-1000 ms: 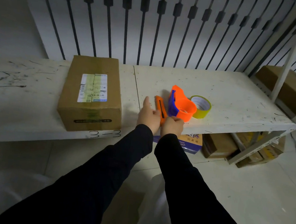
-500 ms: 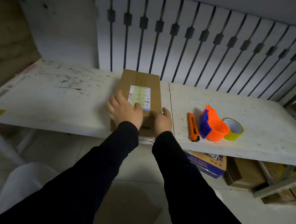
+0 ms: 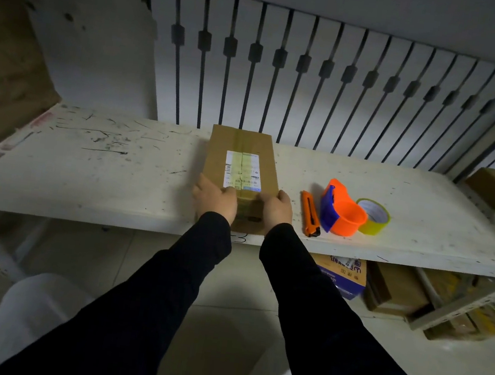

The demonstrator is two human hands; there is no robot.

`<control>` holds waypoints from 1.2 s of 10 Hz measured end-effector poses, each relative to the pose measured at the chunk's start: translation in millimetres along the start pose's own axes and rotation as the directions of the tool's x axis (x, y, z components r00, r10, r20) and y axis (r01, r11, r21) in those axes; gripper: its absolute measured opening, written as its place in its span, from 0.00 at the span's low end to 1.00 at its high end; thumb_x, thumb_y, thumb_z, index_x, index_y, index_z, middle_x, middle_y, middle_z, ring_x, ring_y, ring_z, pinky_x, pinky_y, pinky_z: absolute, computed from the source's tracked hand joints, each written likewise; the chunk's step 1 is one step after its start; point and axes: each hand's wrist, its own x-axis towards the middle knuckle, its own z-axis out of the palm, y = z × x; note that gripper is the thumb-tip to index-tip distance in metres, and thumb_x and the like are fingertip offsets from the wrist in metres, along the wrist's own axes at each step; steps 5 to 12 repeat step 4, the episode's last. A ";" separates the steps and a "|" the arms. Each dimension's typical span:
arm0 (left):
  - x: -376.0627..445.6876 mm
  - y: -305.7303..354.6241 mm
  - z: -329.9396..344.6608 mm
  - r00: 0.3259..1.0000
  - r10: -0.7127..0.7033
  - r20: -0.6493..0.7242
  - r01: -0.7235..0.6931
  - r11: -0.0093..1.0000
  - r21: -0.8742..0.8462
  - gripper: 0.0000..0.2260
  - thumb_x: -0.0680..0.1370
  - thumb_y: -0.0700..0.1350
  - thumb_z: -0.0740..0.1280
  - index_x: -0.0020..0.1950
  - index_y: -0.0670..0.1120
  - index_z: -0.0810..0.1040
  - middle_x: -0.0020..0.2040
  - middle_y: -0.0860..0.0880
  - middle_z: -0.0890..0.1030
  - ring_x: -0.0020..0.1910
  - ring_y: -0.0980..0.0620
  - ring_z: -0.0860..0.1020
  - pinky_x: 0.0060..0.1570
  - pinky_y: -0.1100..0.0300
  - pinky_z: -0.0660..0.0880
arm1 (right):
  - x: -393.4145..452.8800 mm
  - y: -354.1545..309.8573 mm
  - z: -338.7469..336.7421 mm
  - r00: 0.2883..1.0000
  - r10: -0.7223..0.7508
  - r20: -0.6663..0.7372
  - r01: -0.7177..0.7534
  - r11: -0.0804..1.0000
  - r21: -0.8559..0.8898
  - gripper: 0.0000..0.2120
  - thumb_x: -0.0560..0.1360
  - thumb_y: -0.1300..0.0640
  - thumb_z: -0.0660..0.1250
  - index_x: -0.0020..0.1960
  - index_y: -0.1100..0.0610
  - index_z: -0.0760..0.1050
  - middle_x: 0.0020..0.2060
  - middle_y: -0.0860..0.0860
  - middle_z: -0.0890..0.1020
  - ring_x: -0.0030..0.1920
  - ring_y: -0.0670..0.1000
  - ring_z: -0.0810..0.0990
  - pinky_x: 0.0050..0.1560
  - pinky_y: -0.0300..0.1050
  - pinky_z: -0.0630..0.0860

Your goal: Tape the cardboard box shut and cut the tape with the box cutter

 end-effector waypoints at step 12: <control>-4.1 19.8 -10.1 0.991 0.103 -0.085 -0.092 0.988 0.125 0.32 0.76 0.43 0.65 0.76 0.44 0.53 0.76 0.43 0.59 0.75 0.43 0.56 0.75 0.48 0.53 | -6.6 -16.7 -18.9 0.993 -0.108 -0.053 0.105 0.993 -0.057 0.34 0.78 0.60 0.61 0.77 0.53 0.47 0.77 0.53 0.53 0.75 0.57 0.58 0.73 0.54 0.62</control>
